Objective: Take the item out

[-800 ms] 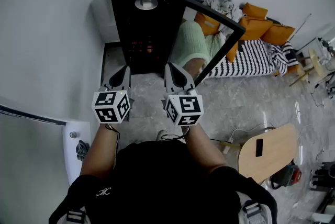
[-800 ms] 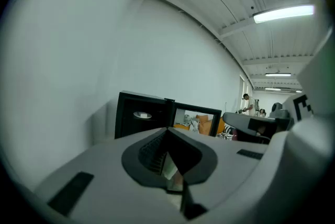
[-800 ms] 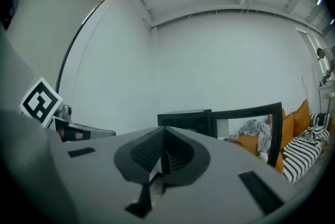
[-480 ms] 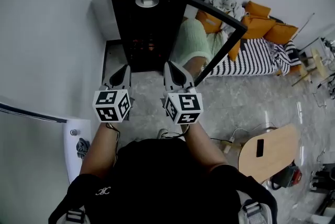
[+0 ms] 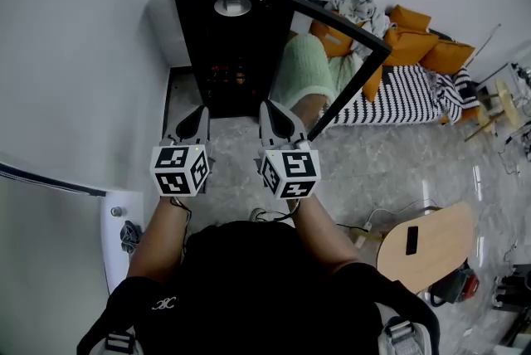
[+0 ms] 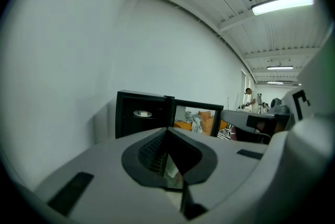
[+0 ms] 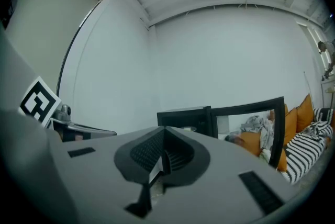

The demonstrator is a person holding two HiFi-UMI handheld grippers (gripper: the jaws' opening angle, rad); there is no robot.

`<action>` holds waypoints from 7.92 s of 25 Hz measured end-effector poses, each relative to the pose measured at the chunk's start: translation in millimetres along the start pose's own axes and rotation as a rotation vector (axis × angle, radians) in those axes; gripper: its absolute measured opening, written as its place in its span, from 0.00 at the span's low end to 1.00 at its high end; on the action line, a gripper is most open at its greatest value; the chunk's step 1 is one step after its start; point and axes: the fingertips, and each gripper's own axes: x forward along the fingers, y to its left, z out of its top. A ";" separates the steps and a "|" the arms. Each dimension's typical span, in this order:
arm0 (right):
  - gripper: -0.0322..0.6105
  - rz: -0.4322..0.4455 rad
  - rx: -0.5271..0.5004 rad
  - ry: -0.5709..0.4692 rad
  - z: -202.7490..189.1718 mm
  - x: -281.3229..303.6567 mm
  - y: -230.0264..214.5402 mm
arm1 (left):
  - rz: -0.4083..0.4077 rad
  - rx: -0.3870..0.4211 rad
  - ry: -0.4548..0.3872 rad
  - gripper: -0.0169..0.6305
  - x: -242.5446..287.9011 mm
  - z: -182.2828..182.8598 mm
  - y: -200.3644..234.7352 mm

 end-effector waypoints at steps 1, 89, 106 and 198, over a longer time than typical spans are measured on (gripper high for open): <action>0.06 0.001 0.001 0.002 -0.8 -0.3 -1.7 | 0.003 -0.001 0.003 0.04 1.1 -1.2 -0.9; 0.08 -0.352 0.055 0.210 -78.7 417.1 -160.9 | -0.098 -0.103 0.128 0.04 312.6 44.4 213.8; 0.31 -0.325 0.099 0.331 -119.7 482.6 -192.0 | 0.034 -0.073 0.168 0.04 312.9 42.9 216.3; 0.10 -0.211 1.364 0.334 -142.6 408.9 -157.7 | -0.062 -0.074 0.198 0.04 307.2 23.2 192.8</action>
